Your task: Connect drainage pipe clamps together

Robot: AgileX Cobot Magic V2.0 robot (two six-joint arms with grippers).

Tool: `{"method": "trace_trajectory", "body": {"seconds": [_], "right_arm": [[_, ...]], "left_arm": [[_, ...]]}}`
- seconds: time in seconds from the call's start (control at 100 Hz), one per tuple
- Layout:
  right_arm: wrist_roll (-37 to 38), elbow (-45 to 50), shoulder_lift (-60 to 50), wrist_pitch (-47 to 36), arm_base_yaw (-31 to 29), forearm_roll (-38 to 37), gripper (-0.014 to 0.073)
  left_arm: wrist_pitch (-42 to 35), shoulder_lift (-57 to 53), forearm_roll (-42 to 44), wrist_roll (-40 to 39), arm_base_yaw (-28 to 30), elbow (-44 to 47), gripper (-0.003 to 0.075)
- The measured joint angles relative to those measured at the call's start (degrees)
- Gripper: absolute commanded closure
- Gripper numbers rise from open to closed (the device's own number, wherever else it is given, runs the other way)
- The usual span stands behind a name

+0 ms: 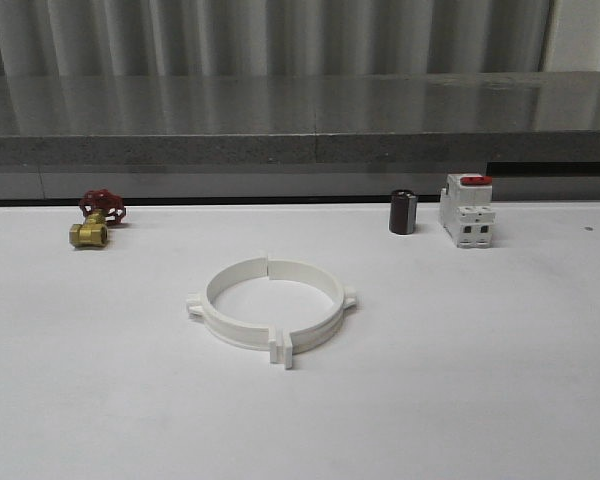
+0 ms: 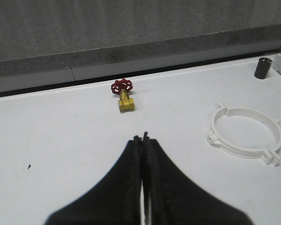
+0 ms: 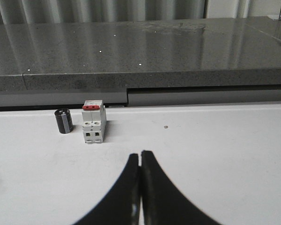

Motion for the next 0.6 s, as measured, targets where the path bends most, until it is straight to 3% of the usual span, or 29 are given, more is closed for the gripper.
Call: {"method": "trace_trajectory", "body": {"seconds": [0.13, 0.35, 0.6], "right_arm": [[0.0, 5.1, -5.78, -0.41, -1.07, -0.13, 0.0661], [-1.29, 5.73, -15.23, 3.14, -1.43, -0.13, 0.0661], [-1.4, 5.73, -16.28, 5.73, -1.52, -0.13, 0.0661]], "left_arm": [[0.0, 0.0, 0.0, 0.0, 0.0, 0.0, 0.074], [0.0, -0.09, 0.0, 0.0, 0.0, 0.0, 0.074], [0.0, -0.09, 0.0, 0.0, 0.0, 0.0, 0.074]]}}
